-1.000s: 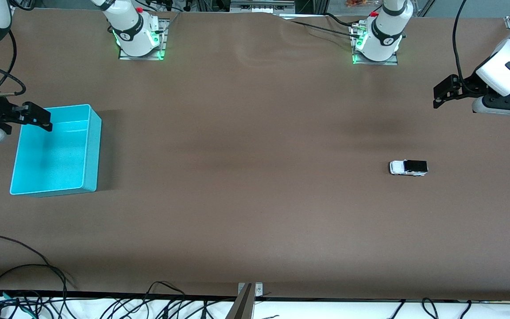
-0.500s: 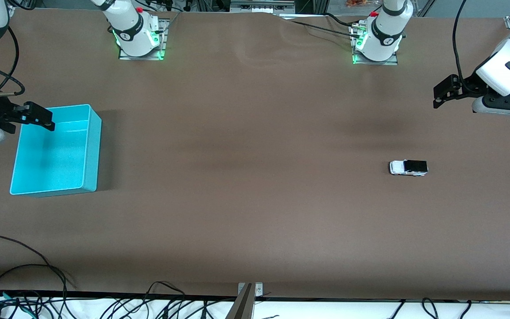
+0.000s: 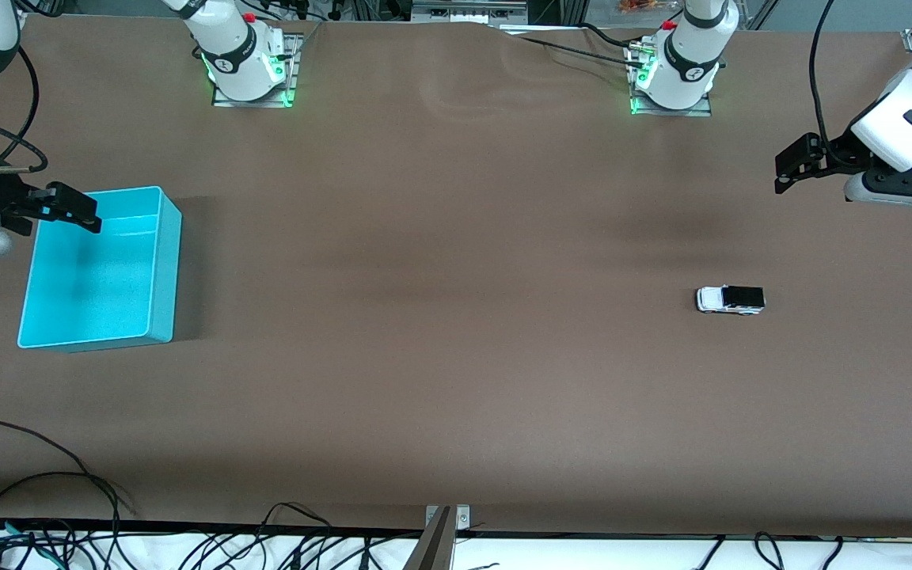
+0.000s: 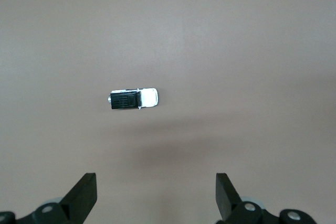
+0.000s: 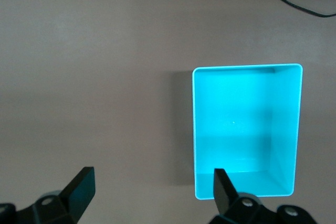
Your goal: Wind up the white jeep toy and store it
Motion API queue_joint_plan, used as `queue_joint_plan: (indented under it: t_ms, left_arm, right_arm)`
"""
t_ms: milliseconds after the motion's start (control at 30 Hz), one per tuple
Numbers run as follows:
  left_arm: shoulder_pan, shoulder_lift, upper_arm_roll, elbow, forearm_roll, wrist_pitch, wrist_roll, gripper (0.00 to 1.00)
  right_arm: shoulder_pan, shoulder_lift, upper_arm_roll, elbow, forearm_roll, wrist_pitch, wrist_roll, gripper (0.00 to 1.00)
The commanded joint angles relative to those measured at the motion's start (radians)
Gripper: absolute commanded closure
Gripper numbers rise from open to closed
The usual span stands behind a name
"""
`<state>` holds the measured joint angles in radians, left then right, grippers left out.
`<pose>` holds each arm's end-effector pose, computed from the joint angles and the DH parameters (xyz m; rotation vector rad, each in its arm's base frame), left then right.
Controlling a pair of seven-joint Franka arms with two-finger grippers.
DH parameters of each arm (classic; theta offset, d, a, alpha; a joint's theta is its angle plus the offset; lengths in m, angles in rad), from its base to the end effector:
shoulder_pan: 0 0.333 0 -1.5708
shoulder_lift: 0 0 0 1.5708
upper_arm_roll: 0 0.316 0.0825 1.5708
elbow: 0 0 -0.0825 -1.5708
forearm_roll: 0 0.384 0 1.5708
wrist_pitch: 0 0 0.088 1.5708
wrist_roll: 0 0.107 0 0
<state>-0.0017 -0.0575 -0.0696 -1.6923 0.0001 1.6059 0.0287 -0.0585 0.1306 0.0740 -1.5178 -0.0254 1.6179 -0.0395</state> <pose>0.5362 -0.0393 0.6014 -3.1326 0.1565 0.0454 0.5968 0.0039 0.5786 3.1247 0.0877 -0.0474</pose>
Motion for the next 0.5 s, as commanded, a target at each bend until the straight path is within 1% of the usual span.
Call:
queue_joint_plan:
  t_ms: [0,333,467]
  left_arm:
    - [0.003,-0.008,-0.002,0.010,-0.002,-0.017,0.019,0.00]
    - [0.003,-0.008,-0.002,0.010,-0.002,-0.017,0.019,0.00]
    - [0.003,-0.007,-0.002,0.010,-0.002,-0.017,0.019,0.00]
  right_arm:
    - [-0.001,-0.035,-0.003,-0.035,0.019,-0.001,0.013,0.00]
    - [-0.001,-0.034,-0.005,-0.036,0.018,-0.001,0.013,0.00]
    - [-0.001,-0.035,-0.016,-0.036,0.018,-0.001,0.013,0.00]
